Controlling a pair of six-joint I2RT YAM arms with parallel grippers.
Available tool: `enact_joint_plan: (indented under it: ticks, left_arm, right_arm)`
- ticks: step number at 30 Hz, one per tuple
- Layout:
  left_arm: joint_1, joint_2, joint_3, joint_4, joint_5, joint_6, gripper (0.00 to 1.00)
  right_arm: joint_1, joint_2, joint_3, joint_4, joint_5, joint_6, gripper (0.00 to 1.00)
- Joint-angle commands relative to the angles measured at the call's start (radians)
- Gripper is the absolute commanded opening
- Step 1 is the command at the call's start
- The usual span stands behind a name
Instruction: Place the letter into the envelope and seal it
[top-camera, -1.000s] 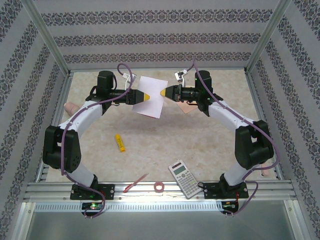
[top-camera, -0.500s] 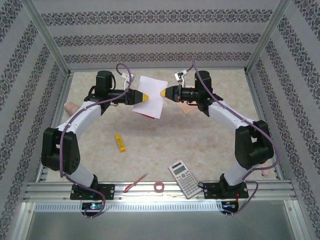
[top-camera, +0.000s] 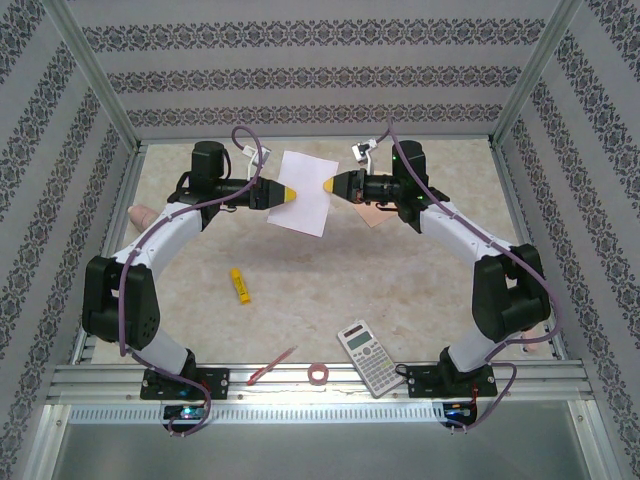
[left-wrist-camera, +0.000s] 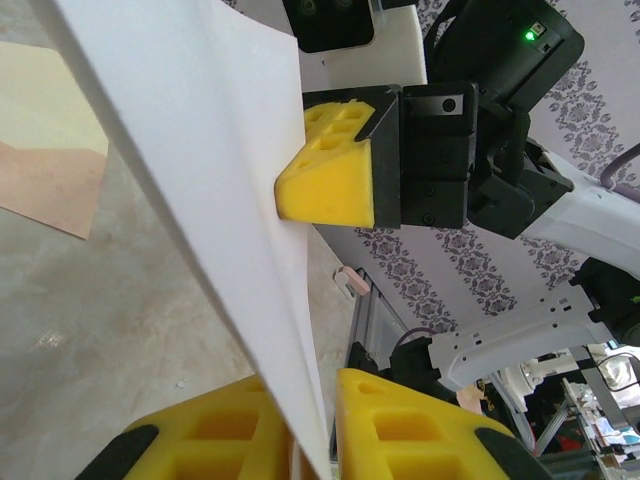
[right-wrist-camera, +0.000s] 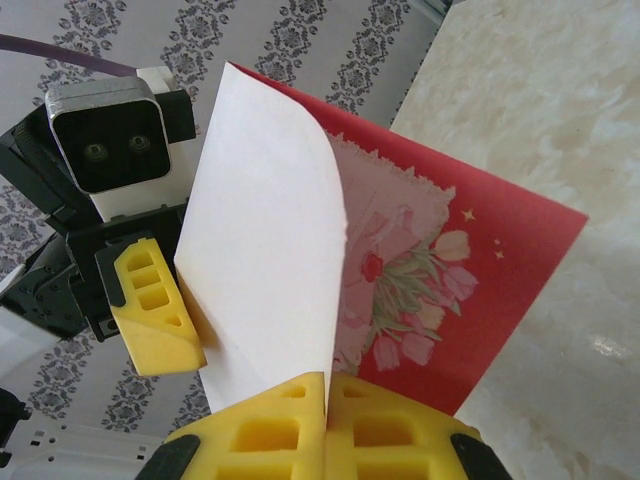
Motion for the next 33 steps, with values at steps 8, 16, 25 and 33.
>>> enact_joint_plan:
  ticks: [8, 16, 25, 33]
  left_arm:
    - [0.013, -0.050, 0.012, 0.002, 0.004, 0.016, 0.00]
    - [0.014, -0.045, 0.020, 0.000, 0.004, 0.016, 0.00]
    - [0.020, -0.036, 0.028, -0.036, 0.001, 0.045, 0.00]
    - [0.021, -0.028, 0.083, -0.227, -0.060, 0.193, 0.00]
  right_arm:
    - [-0.010, -0.038, -0.014, -0.014, 0.013, -0.037, 0.07]
    - [-0.023, -0.061, -0.023, -0.027, 0.021, -0.048, 0.20]
    - [-0.044, -0.113, -0.008, -0.147, 0.053, -0.131, 0.65]
    - [-0.041, -0.125, 0.021, -0.265, 0.094, -0.202, 0.92]
